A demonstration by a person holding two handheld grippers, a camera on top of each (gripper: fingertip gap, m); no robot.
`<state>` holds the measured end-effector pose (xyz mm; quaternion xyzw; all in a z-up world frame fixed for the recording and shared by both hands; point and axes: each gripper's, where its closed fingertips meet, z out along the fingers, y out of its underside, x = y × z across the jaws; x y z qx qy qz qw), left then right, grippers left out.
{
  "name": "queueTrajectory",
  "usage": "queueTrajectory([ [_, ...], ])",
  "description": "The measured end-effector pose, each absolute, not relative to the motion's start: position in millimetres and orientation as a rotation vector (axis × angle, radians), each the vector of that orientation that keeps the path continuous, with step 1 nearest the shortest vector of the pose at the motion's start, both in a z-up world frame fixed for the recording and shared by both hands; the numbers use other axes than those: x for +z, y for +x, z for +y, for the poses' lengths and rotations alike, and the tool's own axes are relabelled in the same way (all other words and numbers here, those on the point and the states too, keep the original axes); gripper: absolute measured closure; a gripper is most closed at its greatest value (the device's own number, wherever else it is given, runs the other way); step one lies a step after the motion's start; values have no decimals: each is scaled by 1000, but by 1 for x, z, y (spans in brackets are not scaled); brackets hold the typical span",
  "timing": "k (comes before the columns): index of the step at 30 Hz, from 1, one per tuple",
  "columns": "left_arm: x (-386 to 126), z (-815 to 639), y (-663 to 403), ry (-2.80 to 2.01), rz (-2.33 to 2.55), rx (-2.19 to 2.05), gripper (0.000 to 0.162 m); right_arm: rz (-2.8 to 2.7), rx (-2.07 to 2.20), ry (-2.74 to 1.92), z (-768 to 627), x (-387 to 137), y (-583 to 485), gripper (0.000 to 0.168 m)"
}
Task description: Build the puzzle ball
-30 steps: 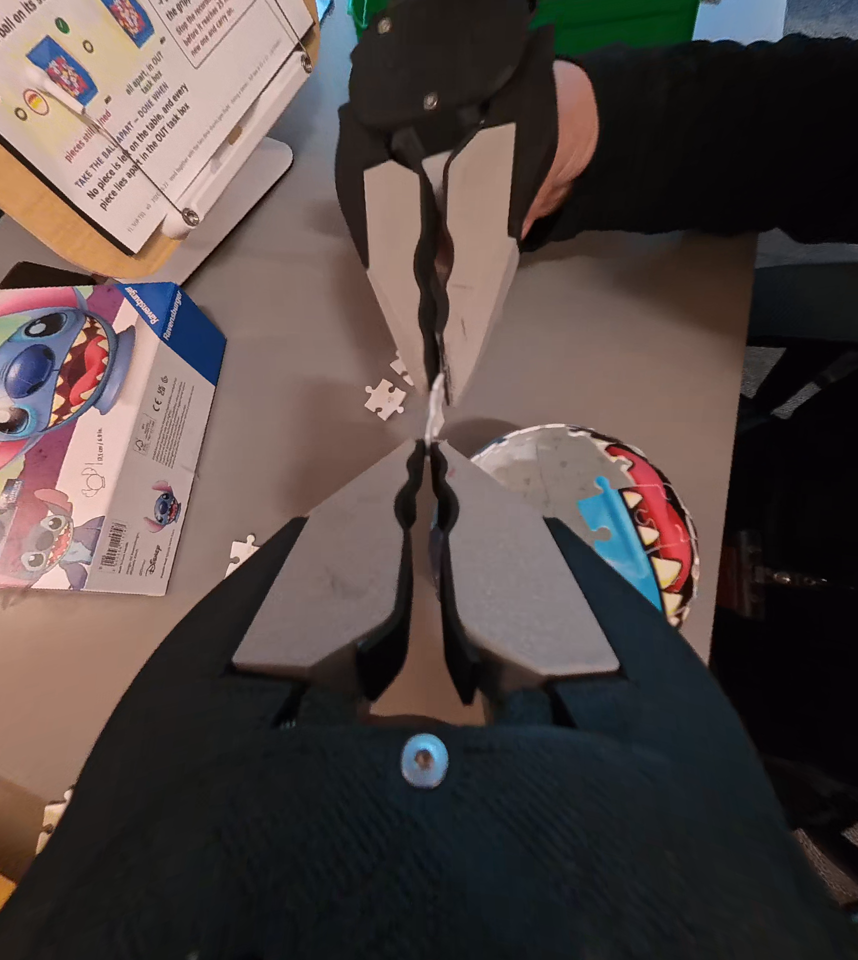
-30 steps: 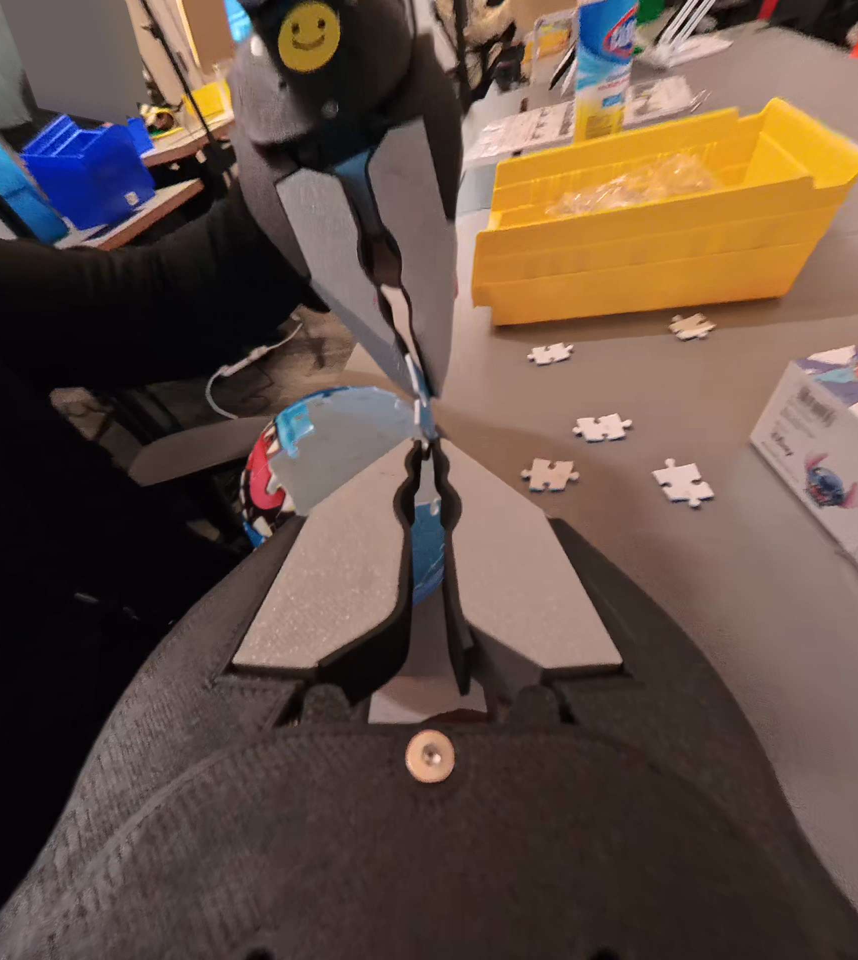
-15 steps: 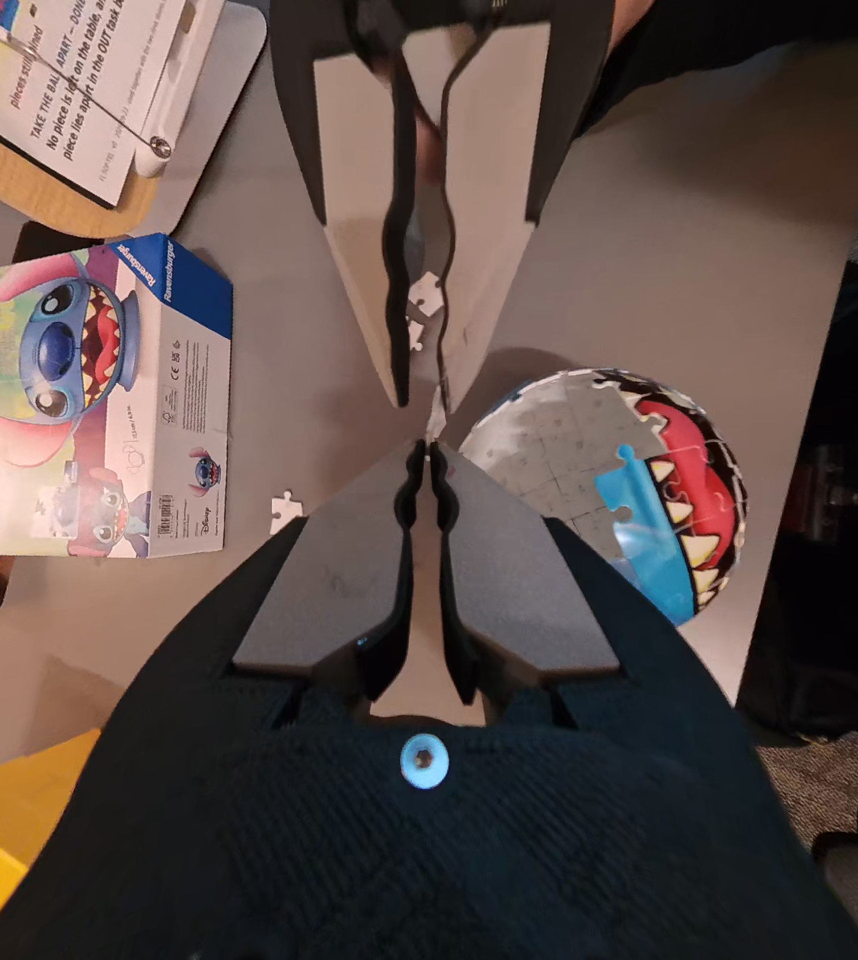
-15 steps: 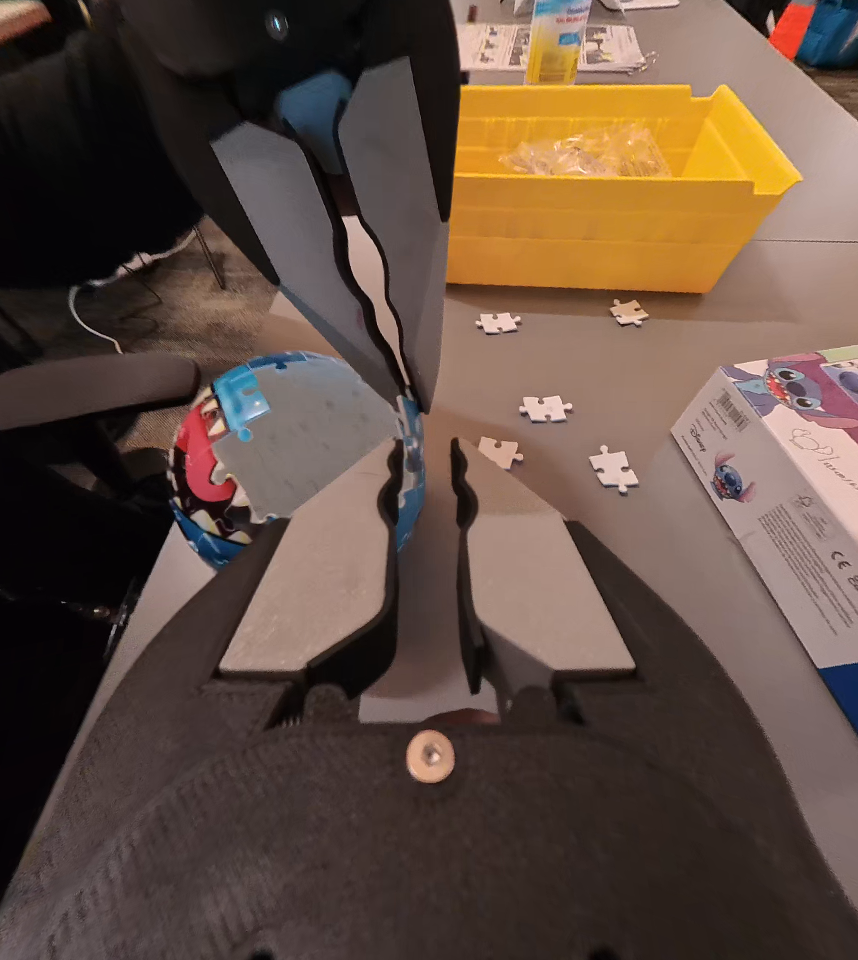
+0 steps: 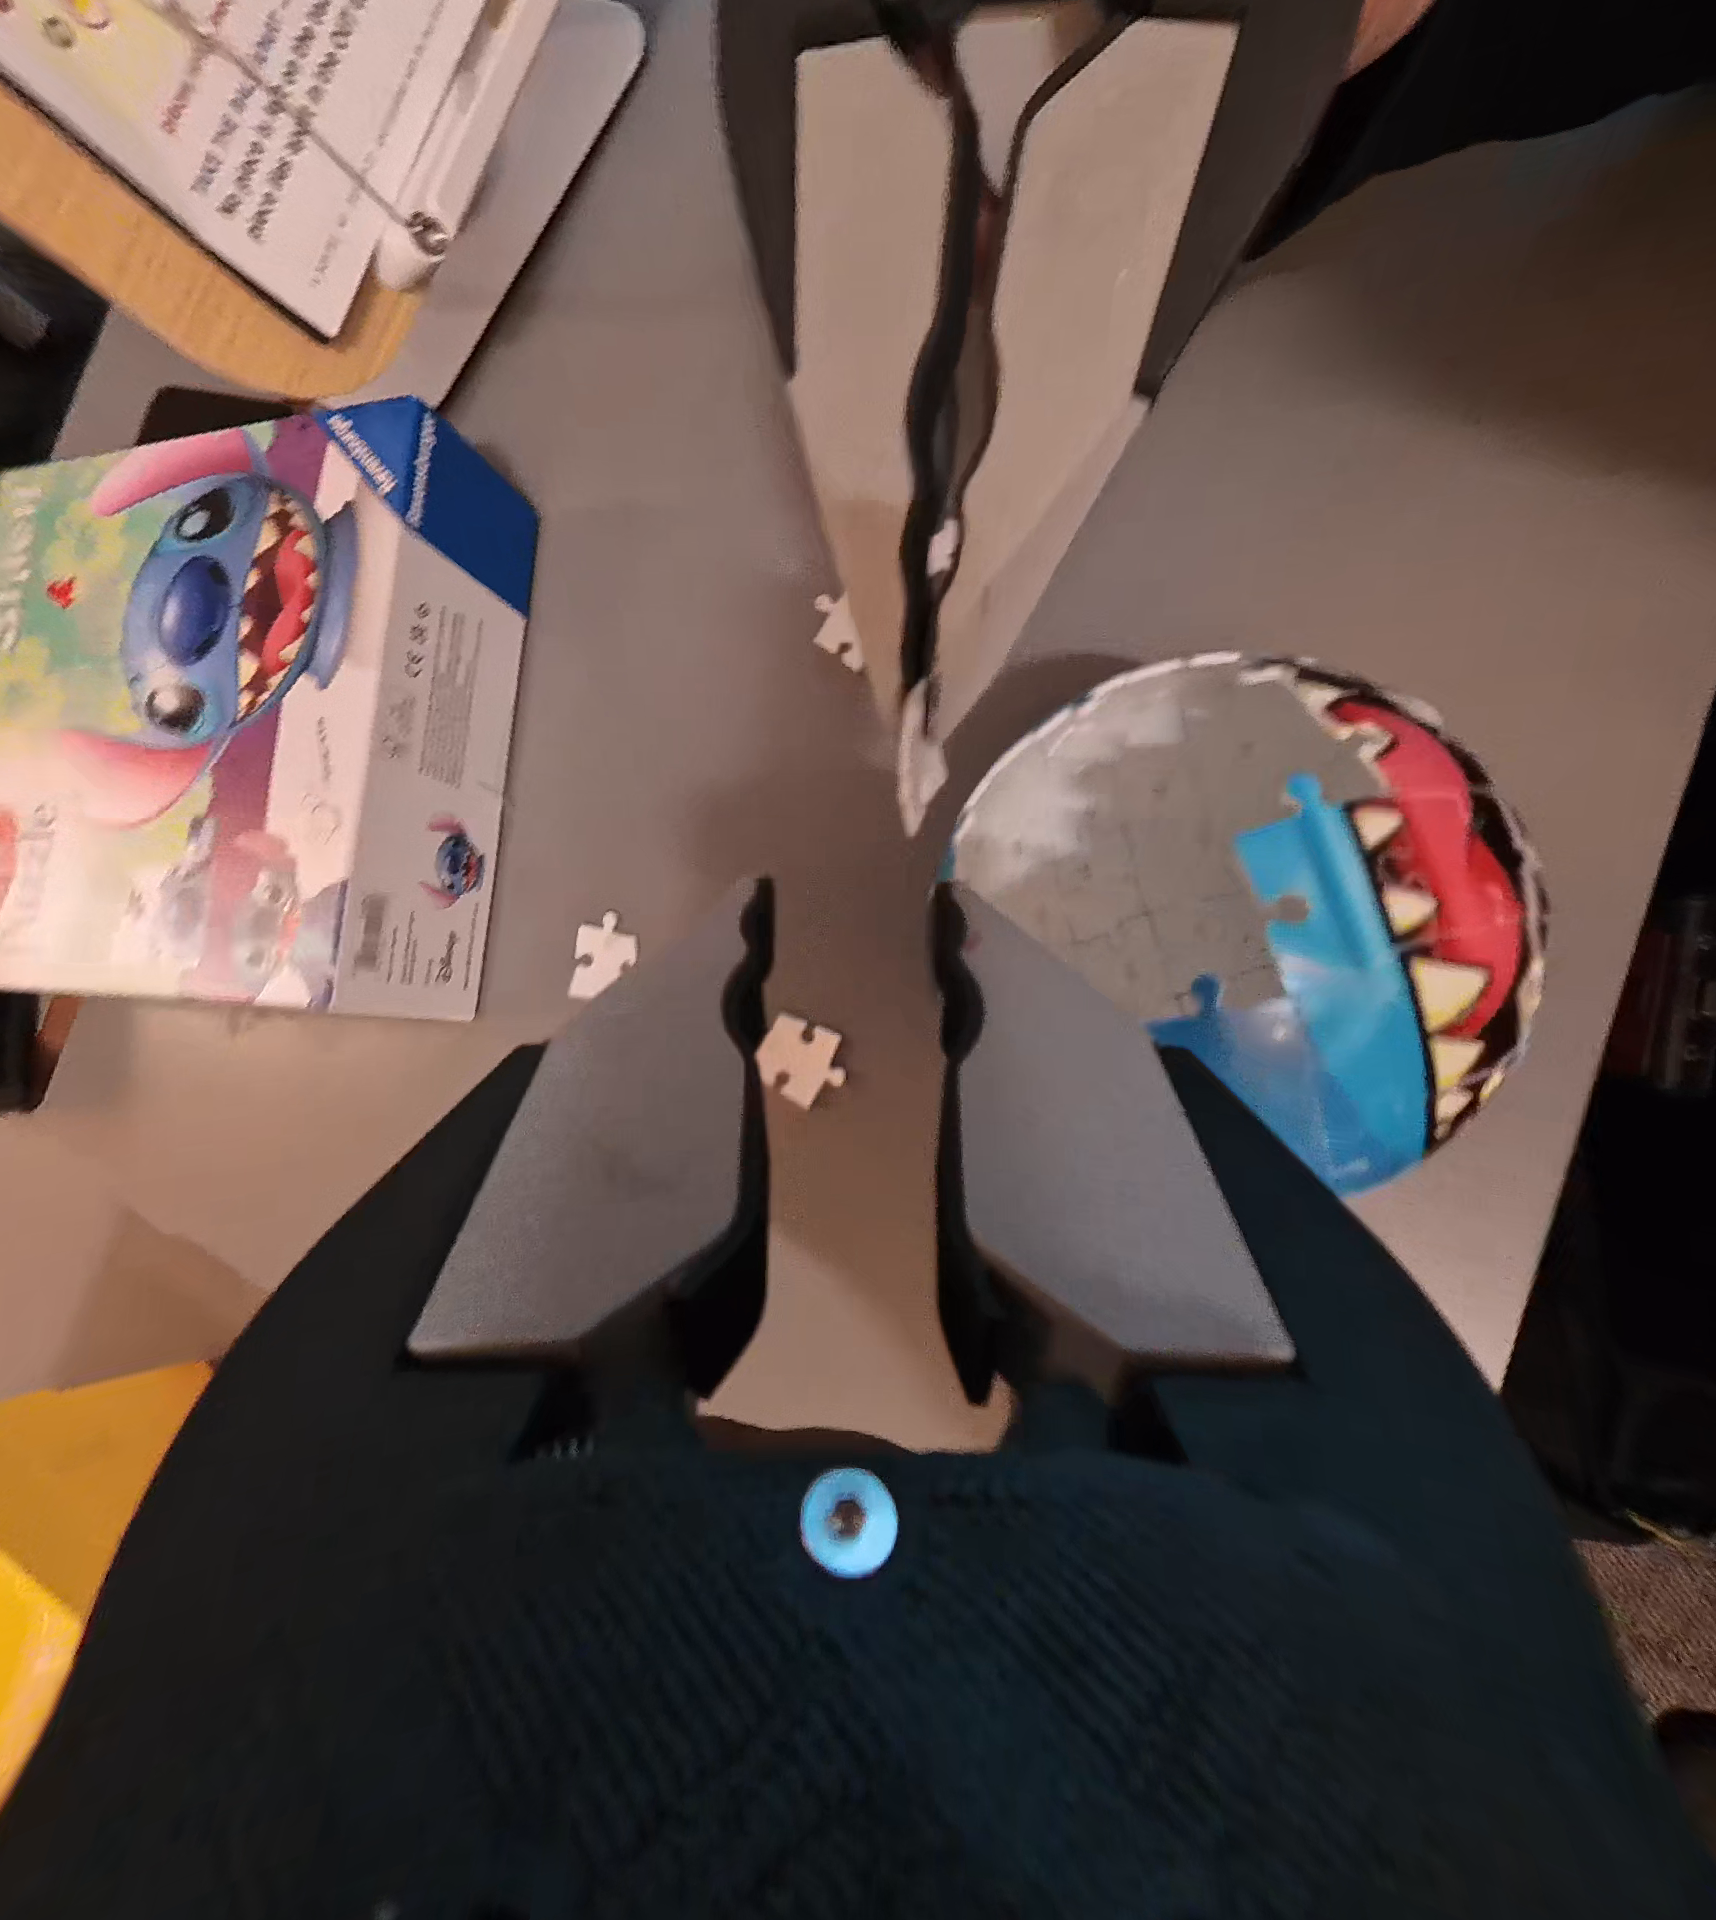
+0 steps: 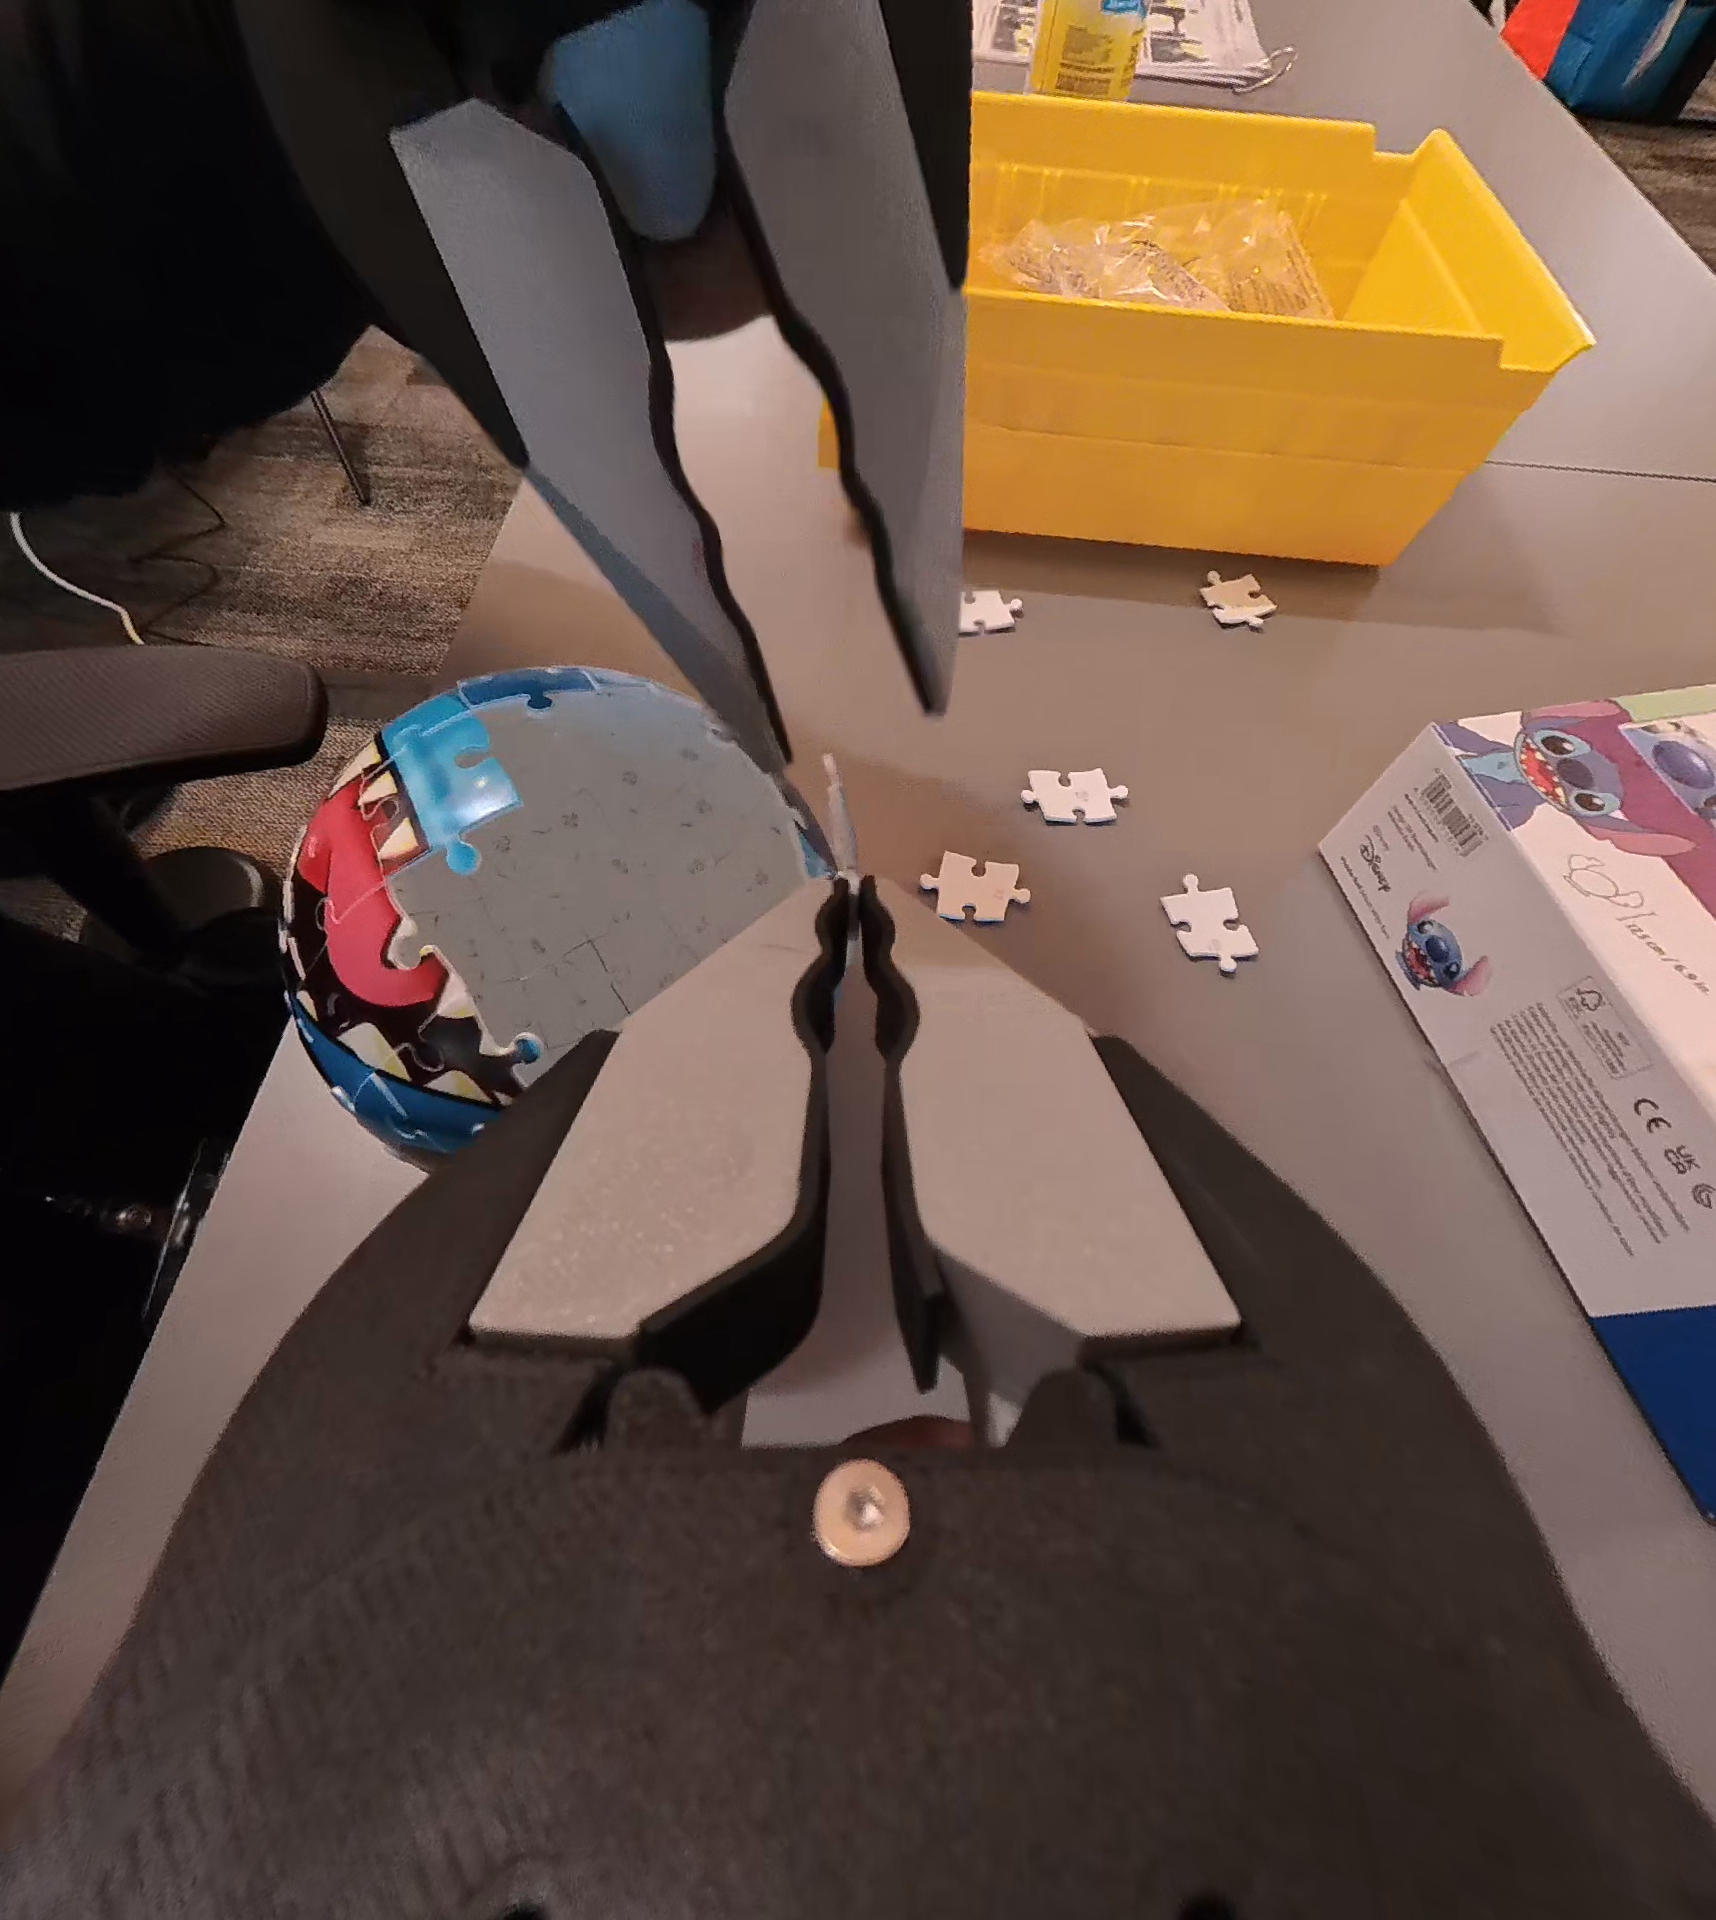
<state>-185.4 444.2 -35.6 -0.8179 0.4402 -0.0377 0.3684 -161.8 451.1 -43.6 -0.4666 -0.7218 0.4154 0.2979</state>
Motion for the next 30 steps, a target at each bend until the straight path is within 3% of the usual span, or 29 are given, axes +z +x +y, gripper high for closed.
queueTrajectory([
  [2,-34,437,-205,-2086,1079,-119,124,-1915,1094,-1254,451,-44,-161,168],
  [4,-45,420,-218,-2065,1127,-236,96,-1911,1079,-1251,453,-42,-159,168],
  [8,-74,388,-216,-1850,1354,-492,57,-1902,1018,-1237,460,-40,-158,168],
  [15,-101,383,-184,-1761,1426,-882,47,-1893,1133,-1317,462,-44,-161,168],
  [18,-110,390,-180,-1776,1451,-800,46,-1890,1086,-1345,462,-52,-163,168],
  [20,-103,381,-172,-1738,1438,-848,57,-1886,1061,-1340,461,-54,-163,168],
  [24,-104,374,-165,-1758,1427,-748,43,-1839,1068,-1305,458,-50,-160,168],
  [30,-88,356,-161,-1745,1319,-792,46,-1787,1099,-1291,463,-49,-149,168],
])
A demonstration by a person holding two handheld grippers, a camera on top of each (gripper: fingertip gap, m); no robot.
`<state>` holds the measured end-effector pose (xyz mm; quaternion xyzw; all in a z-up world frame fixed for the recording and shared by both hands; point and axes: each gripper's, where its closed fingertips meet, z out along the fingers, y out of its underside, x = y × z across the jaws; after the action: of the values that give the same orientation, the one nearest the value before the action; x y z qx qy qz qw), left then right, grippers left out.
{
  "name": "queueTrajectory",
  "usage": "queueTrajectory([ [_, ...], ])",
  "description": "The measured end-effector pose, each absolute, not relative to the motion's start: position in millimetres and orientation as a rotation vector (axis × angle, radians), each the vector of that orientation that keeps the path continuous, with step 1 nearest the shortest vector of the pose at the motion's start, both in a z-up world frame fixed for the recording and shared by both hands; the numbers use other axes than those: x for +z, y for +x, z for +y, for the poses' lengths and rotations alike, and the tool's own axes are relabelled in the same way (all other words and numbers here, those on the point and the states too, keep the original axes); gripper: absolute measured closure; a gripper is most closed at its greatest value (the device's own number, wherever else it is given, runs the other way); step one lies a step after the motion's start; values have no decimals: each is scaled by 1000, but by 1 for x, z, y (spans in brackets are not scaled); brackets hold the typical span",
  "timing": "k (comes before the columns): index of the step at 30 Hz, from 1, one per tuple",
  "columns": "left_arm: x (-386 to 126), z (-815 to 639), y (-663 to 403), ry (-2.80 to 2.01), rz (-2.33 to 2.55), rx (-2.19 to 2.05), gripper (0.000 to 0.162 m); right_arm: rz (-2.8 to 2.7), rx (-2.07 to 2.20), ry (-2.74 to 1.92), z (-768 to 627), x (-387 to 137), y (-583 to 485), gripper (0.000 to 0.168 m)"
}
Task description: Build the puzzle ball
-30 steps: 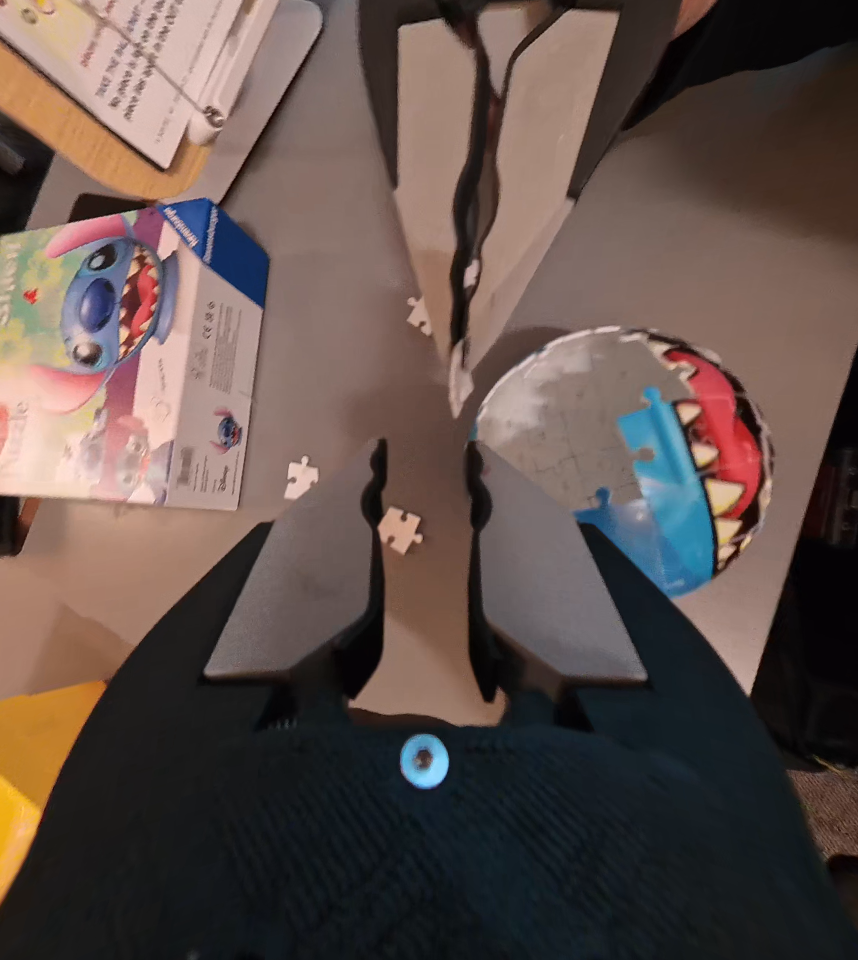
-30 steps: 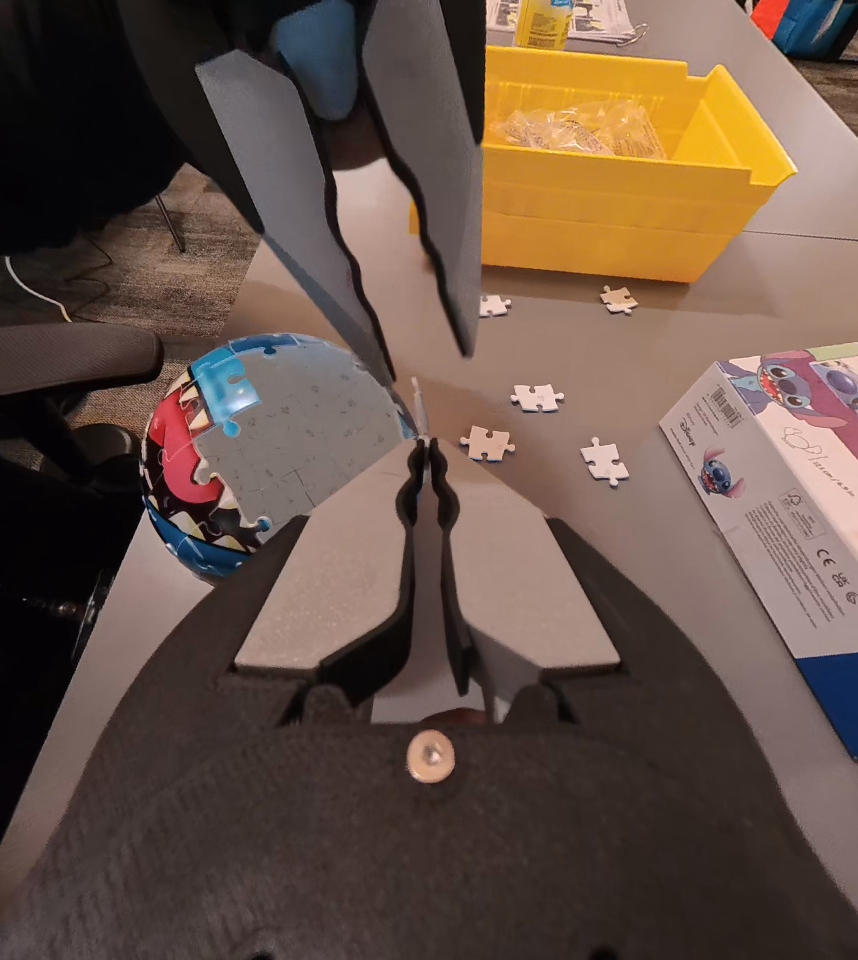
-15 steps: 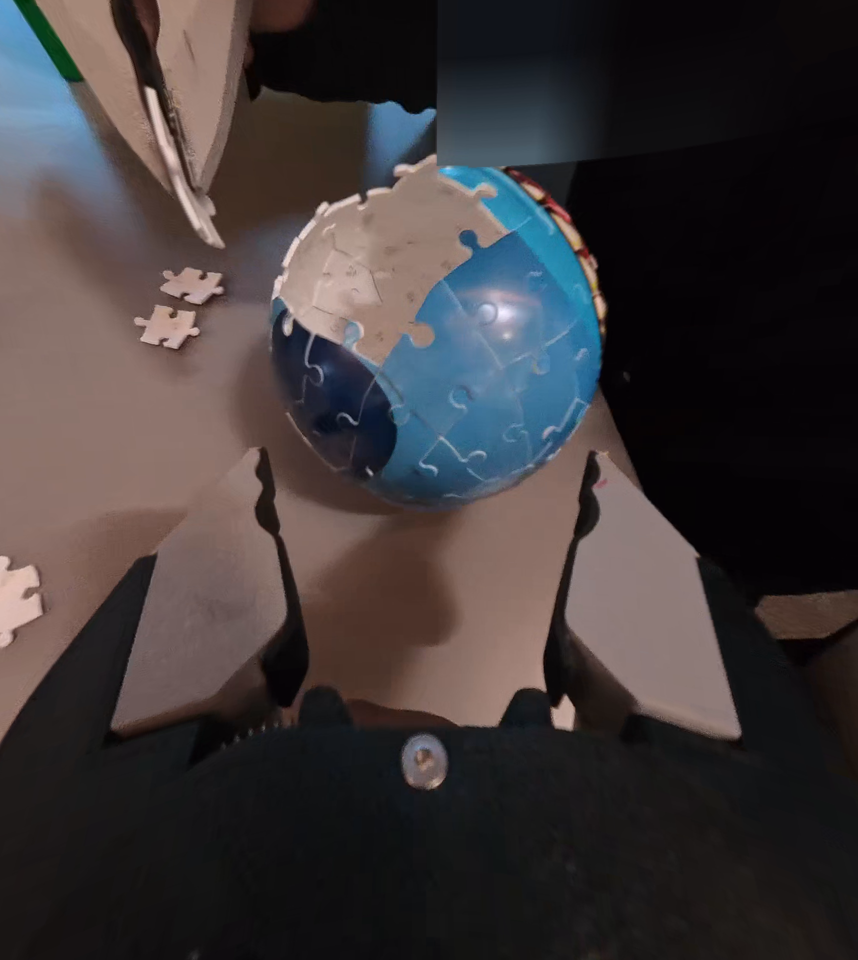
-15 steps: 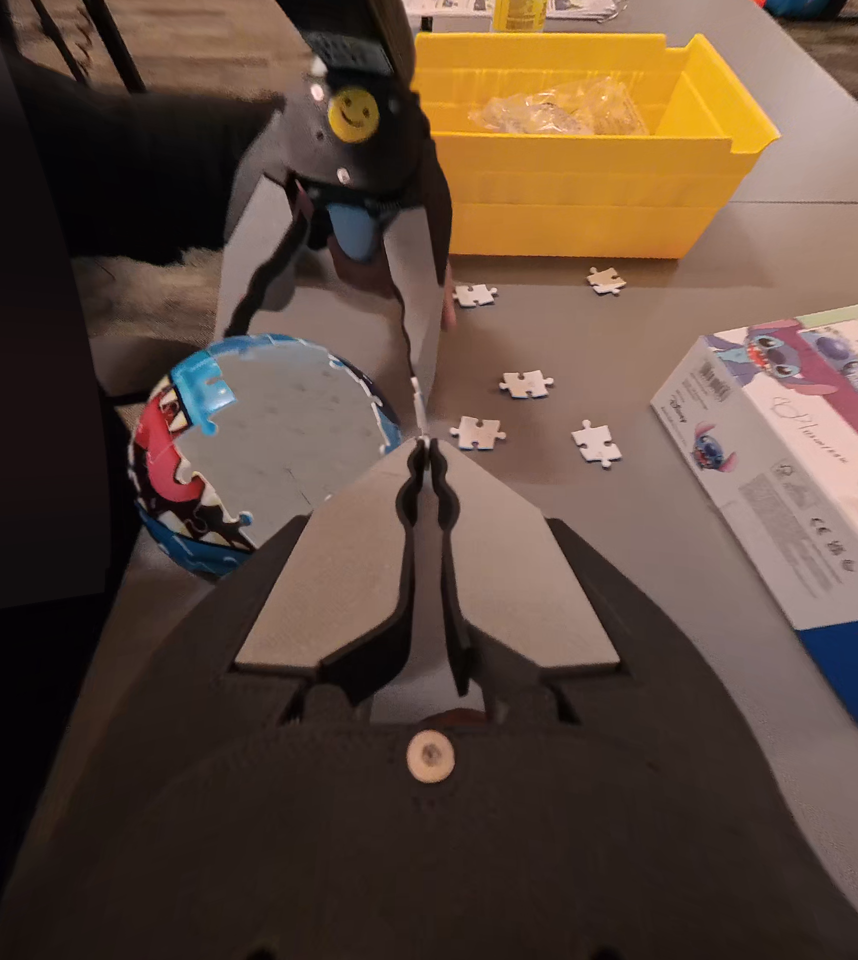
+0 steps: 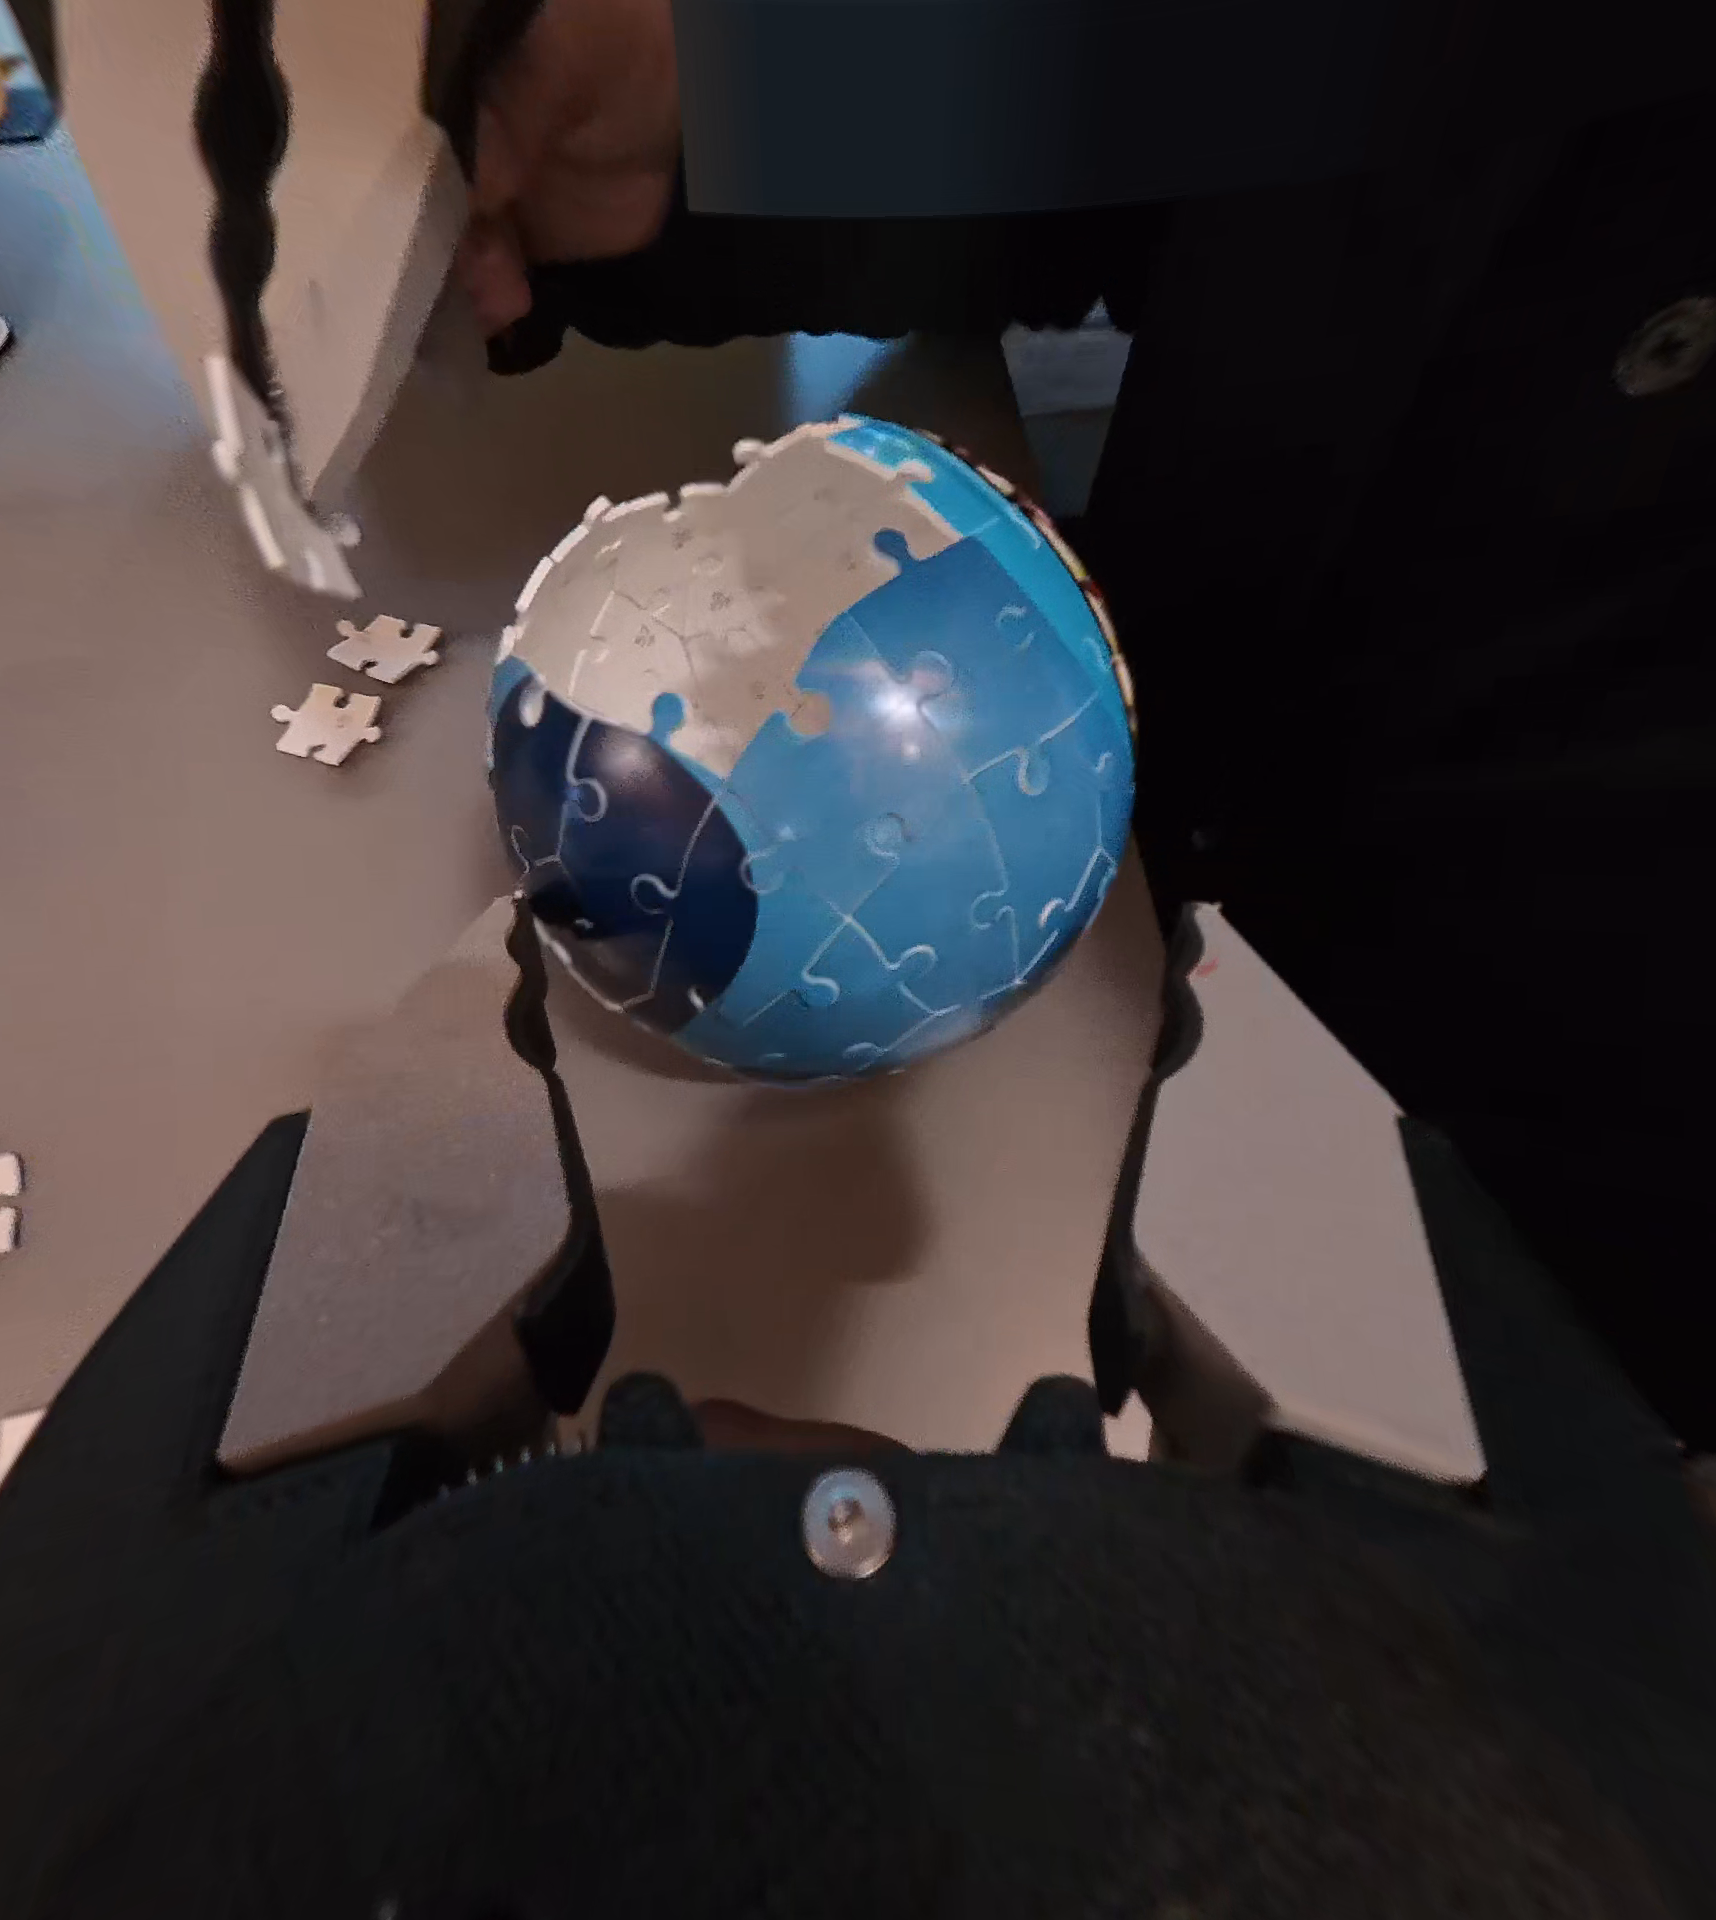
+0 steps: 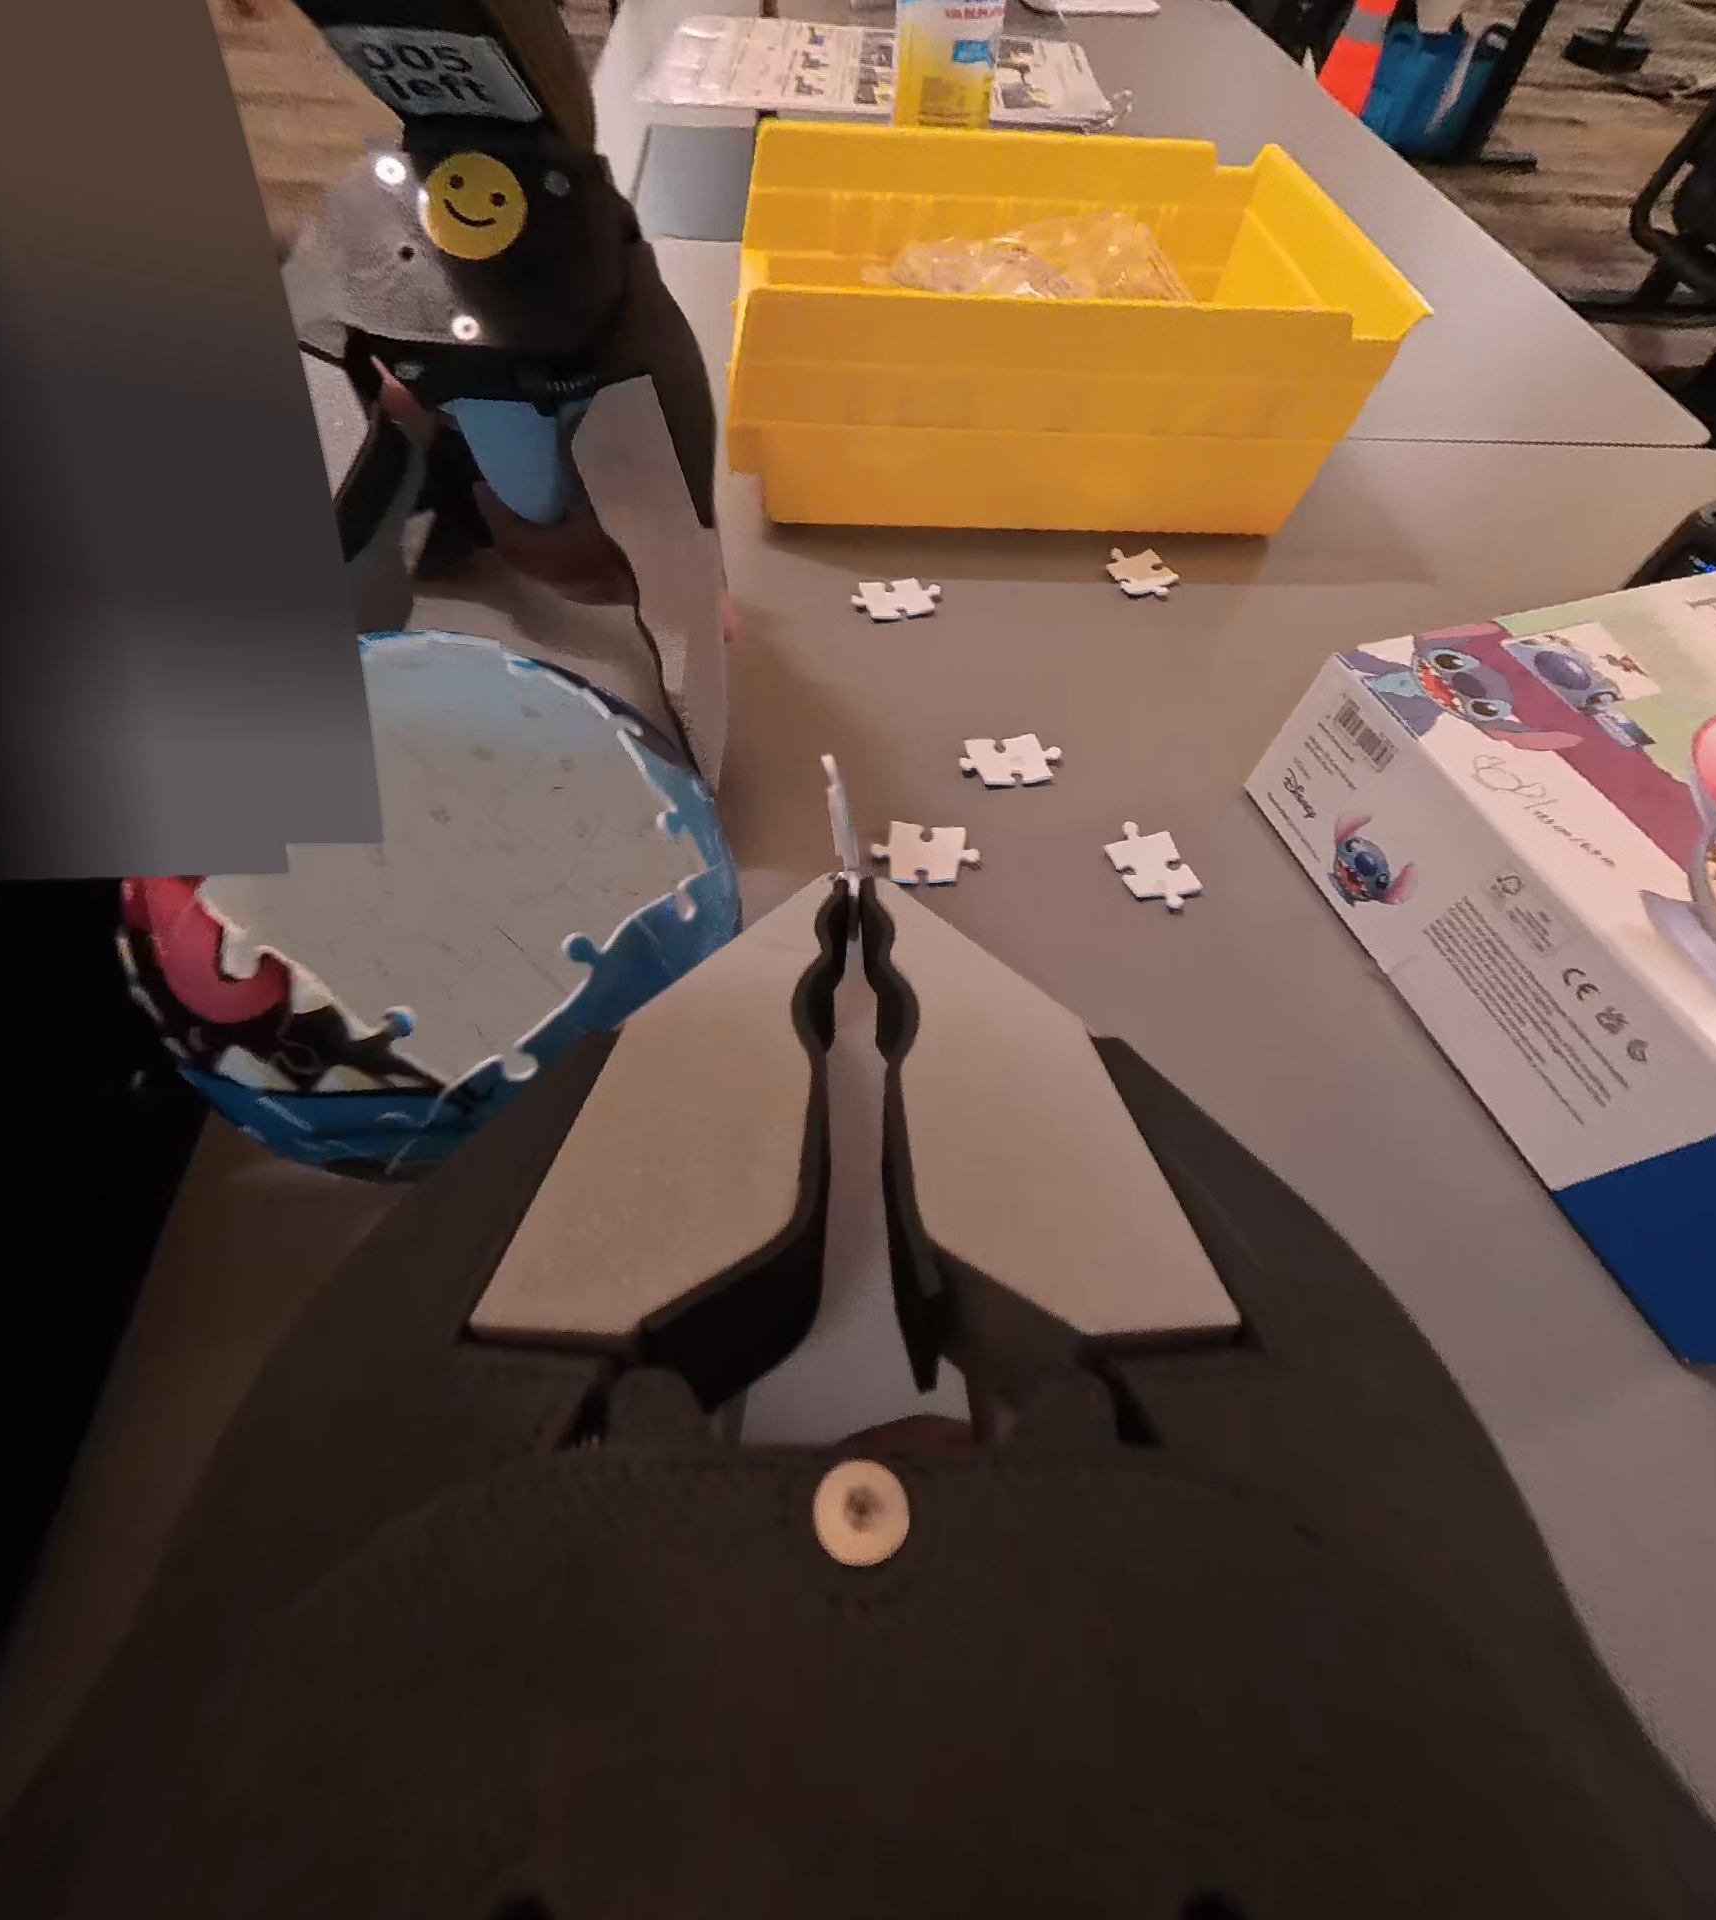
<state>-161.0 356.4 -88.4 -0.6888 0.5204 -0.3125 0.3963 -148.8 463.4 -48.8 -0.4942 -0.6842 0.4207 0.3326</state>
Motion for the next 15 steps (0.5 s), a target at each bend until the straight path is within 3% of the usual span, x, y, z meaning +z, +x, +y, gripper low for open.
queueTrajectory([
  [6,-87,366,-173,-1725,1248,-739,50,-1775,1142,-1264,451,-49,-147,168],
  [10,-98,381,-173,-1751,1292,-820,38,-1764,1134,-1140,443,-39,-153,168],
  [14,-99,371,-164,-1719,1369,-922,50,-1761,1092,-1012,440,-34,-153,168],
  [15,-98,365,-162,-1707,1387,-919,46,-1772,1074,-989,439,-35,-153,168],
])
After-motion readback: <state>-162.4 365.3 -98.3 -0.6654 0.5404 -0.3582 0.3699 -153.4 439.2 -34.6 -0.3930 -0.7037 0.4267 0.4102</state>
